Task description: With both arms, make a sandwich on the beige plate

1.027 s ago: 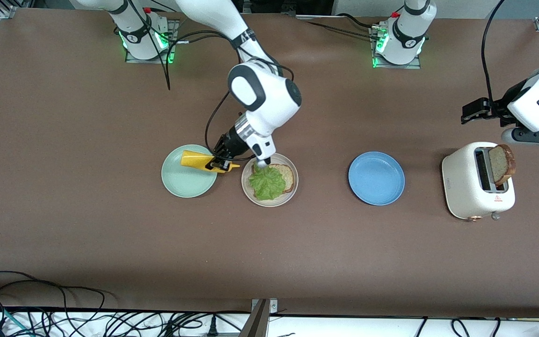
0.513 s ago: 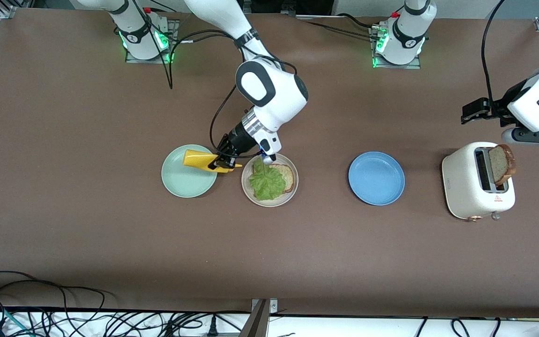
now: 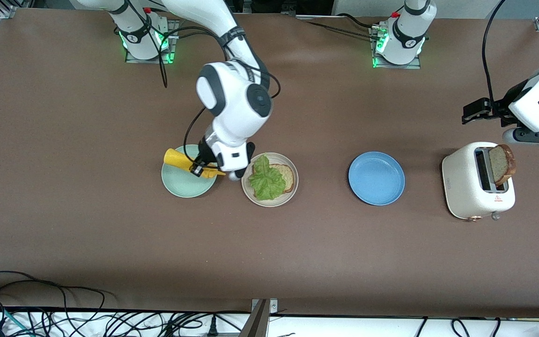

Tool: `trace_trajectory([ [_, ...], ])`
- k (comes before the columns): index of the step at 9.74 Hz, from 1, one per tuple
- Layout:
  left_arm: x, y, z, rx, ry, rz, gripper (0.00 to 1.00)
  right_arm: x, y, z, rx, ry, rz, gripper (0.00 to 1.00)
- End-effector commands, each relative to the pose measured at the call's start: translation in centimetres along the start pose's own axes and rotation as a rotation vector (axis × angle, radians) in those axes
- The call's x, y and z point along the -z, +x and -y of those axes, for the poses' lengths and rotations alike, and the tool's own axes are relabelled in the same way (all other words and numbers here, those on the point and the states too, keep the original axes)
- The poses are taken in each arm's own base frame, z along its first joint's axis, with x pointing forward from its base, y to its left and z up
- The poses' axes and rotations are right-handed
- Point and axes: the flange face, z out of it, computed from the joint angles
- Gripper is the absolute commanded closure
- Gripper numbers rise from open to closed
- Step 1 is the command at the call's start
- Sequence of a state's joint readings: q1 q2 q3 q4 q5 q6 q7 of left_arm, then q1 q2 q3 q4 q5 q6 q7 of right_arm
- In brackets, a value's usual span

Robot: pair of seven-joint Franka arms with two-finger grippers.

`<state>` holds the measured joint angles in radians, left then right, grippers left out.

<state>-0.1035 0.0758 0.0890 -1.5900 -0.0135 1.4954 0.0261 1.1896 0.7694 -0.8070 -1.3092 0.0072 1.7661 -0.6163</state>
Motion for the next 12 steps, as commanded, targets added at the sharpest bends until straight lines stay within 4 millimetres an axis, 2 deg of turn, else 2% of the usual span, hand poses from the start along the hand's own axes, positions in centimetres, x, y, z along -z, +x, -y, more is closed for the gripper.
trace_trajectory([
  [1, 0.0, 0.0, 0.3, -0.002, 0.028, -0.007, 0.00, 0.7, -2.8, -3.5, -0.068, 0.100, -0.098, 1.00],
  [2, 0.0, 0.1, 0.3, -0.002, 0.029, -0.009, 0.00, 0.1, -4.5, -5.6, -0.124, 0.183, -0.162, 1.00],
  [4, -0.1, 0.1, 0.3, -0.002, 0.029, -0.007, 0.00, -2.6, -8.7, -10.3, -0.155, 0.317, -0.285, 1.00],
  [6, -0.1, 0.1, 0.3, -0.002, 0.030, -0.005, 0.00, -6.1, -12.0, -13.3, -0.165, 0.428, -0.406, 1.00],
  [8, -0.1, 0.1, 0.3, -0.002, 0.029, -0.007, 0.00, -10.1, -15.2, -15.2, -0.182, 0.531, -0.537, 1.00],
  [9, -0.1, 0.1, 0.3, -0.002, 0.029, -0.007, 0.00, -12.3, -16.6, -15.5, -0.150, 0.552, -0.583, 1.00],
  [11, -0.1, 0.1, 0.3, -0.003, 0.029, -0.007, 0.00, -18.3, -20.8, -15.8, -0.127, 0.612, -0.746, 1.00],
  [12, -0.1, 0.1, 0.3, -0.002, 0.029, -0.007, 0.00, -21.2, -22.3, -15.1, -0.130, 0.640, -0.844, 1.00],
])
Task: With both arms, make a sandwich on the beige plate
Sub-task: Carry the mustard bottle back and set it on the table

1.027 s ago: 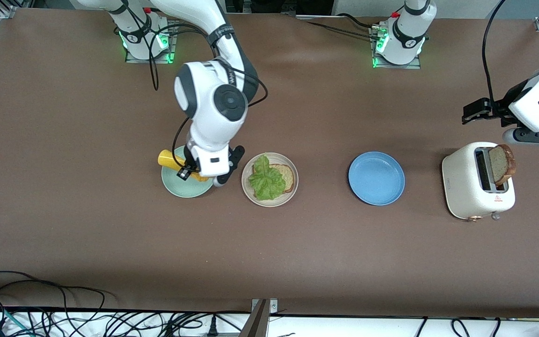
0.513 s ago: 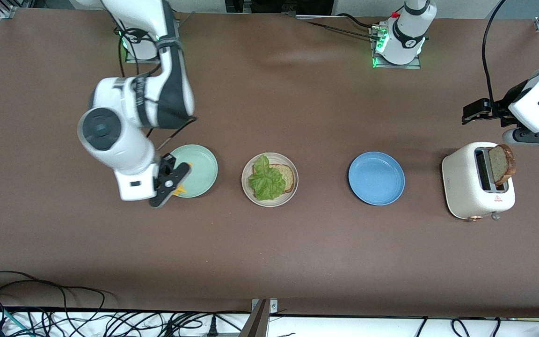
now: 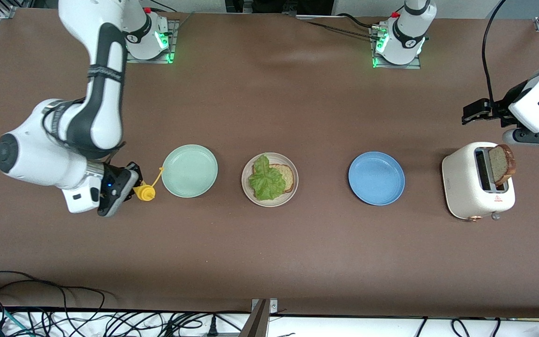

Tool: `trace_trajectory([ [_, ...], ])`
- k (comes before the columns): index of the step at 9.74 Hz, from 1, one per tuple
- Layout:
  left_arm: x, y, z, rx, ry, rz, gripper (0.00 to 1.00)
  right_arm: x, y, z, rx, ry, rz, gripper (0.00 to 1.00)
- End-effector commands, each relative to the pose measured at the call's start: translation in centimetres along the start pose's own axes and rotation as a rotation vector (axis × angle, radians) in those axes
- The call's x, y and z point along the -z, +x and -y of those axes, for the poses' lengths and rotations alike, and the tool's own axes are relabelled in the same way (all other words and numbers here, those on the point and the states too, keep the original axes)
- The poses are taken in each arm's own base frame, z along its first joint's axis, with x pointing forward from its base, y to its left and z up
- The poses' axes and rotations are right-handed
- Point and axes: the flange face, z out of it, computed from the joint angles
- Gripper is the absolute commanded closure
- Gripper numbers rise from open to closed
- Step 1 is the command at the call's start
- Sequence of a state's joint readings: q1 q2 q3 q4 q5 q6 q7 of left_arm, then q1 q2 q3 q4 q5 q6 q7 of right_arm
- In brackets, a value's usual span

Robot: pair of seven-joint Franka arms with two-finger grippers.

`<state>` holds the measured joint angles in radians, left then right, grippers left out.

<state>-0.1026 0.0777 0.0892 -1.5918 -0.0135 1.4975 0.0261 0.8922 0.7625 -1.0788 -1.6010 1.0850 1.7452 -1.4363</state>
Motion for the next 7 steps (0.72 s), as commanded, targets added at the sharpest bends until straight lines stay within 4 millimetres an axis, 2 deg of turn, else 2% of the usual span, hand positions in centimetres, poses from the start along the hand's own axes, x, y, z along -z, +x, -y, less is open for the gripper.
trace_trajectory([
  [1, 0.1, 0.0, 0.2, -0.003, 0.029, -0.009, 0.00, -1.1, -5.7, -0.9, 0.032, 0.064, -0.173, 1.00],
  [5, 0.1, 0.0, 0.2, -0.005, 0.030, -0.009, 0.00, -3.5, -11.9, -2.7, 0.102, 0.085, -0.368, 1.00],
  [7, 0.1, 0.0, 0.2, -0.003, 0.030, -0.009, 0.00, -6.1, -14.6, -4.0, 0.153, 0.118, -0.457, 1.00],
])
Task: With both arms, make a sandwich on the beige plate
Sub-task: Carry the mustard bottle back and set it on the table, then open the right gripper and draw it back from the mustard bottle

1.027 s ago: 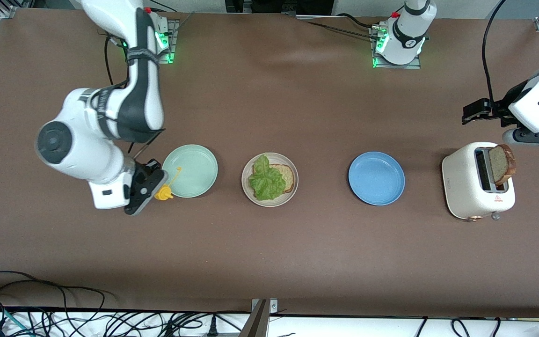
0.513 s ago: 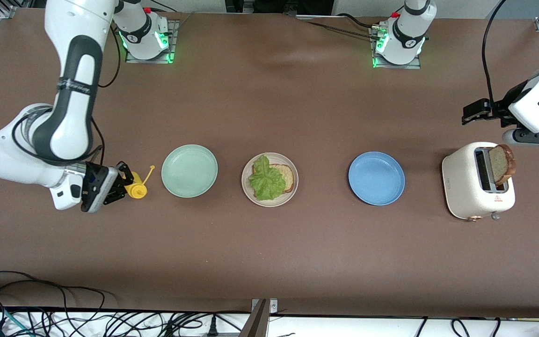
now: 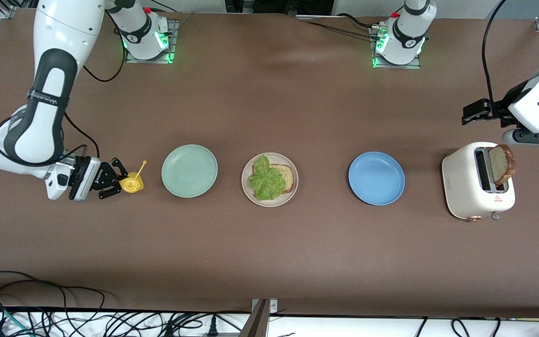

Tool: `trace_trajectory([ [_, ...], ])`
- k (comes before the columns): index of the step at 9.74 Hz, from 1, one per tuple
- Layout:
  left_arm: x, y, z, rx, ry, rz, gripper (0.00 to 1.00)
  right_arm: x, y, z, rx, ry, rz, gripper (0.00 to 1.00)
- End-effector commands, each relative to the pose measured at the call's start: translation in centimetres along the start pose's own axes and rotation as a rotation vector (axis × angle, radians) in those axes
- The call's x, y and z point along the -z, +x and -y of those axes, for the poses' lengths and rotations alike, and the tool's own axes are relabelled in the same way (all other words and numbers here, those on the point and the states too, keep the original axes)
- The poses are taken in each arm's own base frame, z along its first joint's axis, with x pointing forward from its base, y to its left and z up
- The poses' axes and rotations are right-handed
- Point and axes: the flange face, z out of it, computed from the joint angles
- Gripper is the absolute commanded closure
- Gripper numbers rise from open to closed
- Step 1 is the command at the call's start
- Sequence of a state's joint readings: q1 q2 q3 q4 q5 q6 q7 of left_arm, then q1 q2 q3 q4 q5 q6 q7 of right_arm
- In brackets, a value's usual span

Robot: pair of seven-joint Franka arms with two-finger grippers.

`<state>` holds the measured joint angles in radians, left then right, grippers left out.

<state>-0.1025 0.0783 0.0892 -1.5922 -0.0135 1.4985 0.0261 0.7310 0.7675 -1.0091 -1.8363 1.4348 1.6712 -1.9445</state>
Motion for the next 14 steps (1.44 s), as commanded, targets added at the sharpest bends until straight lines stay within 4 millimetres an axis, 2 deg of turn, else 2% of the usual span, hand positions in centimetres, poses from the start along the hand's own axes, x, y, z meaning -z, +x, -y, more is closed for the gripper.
trace_trajectory([
  [1, 0.1, 0.0, 0.2, -0.003, 0.030, -0.008, 0.00, -1.5, -3.6, -0.8, 0.043, 0.056, -0.136, 1.00],
  [3, 0.1, 0.0, 0.2, -0.005, 0.030, -0.008, 0.00, -2.2, -5.2, -1.2, 0.083, 0.072, -0.210, 1.00],
  [8, 0.0, 0.0, 0.2, -0.005, 0.029, -0.007, 0.00, -2.8, -5.0, -1.3, 0.112, 0.070, -0.220, 0.97],
  [9, 0.0, 0.0, 0.2, -0.003, 0.029, -0.005, 0.00, -3.3, -5.2, -1.4, 0.152, 0.066, -0.218, 0.97],
  [10, 0.0, 0.0, 0.2, -0.003, 0.030, -0.005, 0.00, -4.1, -5.1, -1.3, 0.170, 0.068, -0.236, 0.92],
  [11, 0.0, 0.0, 0.2, -0.003, 0.029, -0.007, 0.00, -4.0, -5.0, -1.4, 0.175, 0.065, -0.232, 0.68],
  [12, 0.0, 0.0, 0.2, -0.003, 0.029, -0.007, 0.00, -4.0, -4.8, -1.3, 0.193, 0.066, -0.228, 0.01],
  [14, -0.1, 0.2, 0.2, -0.003, 0.029, -0.004, 0.00, -3.0, -5.3, -1.7, 0.188, 0.059, -0.235, 0.00],
])
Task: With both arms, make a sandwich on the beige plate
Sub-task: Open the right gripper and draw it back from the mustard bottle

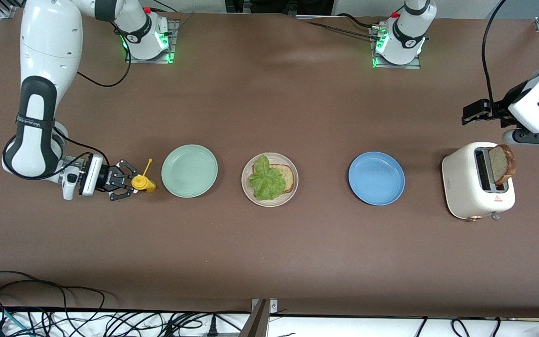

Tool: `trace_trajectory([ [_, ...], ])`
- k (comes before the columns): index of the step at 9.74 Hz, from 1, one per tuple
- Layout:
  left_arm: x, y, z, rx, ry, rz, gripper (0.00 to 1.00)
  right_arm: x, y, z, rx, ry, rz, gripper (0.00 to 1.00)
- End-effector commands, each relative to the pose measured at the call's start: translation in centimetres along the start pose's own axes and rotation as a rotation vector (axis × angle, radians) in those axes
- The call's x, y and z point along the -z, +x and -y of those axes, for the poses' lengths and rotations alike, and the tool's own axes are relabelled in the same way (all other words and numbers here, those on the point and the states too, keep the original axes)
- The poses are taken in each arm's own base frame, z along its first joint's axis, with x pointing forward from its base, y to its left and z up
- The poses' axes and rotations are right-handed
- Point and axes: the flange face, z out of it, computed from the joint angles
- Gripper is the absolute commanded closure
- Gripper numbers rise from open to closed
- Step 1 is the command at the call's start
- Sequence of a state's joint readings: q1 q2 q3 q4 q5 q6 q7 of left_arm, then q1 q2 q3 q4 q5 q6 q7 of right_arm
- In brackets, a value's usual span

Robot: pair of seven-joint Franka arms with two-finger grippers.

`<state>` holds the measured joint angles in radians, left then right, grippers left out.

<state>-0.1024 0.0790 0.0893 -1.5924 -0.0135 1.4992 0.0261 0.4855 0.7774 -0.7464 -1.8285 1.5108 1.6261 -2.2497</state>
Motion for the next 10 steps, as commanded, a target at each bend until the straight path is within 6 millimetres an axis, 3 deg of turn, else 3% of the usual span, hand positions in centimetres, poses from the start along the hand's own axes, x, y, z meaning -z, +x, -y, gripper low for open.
trace_trajectory([
  [1, -0.1, 0.2, 0.2, -0.005, 0.029, -0.004, 0.00, 1.8, -0.4, -0.4, 0.013, -0.019, -0.019, 0.00],
  [4, -0.2, 0.2, 0.2, -0.005, 0.031, -0.003, 0.00, 5.0, -2.9, 0.2, 0.010, 0.019, 0.048, 0.00],
  [5, -0.2, 0.2, 0.3, -0.003, 0.030, -0.001, 0.00, 5.7, -3.4, 0.5, -0.014, 0.052, 0.055, 0.00],
  [6, -0.2, 0.2, 0.6, 0.001, 0.030, -0.003, 0.00, 7.7, -2.7, -0.1, -0.016, 0.043, 0.097, 0.00],
  [7, -0.2, 0.2, 0.7, 0.001, 0.029, -0.001, 0.00, 9.5, -1.1, -0.8, -0.046, 0.060, 0.176, 0.00],
  [8, -0.3, 0.2, 1.4, 0.015, 0.027, -0.001, 0.00, 10.8, 1.8, -1.4, -0.094, 0.096, 0.248, 0.00],
  [10, -1.2, 0.8, 4.8, 0.059, 0.031, 0.011, 0.00, 13.0, 6.8, -2.6, -0.202, 0.097, 0.362, 0.00],
])
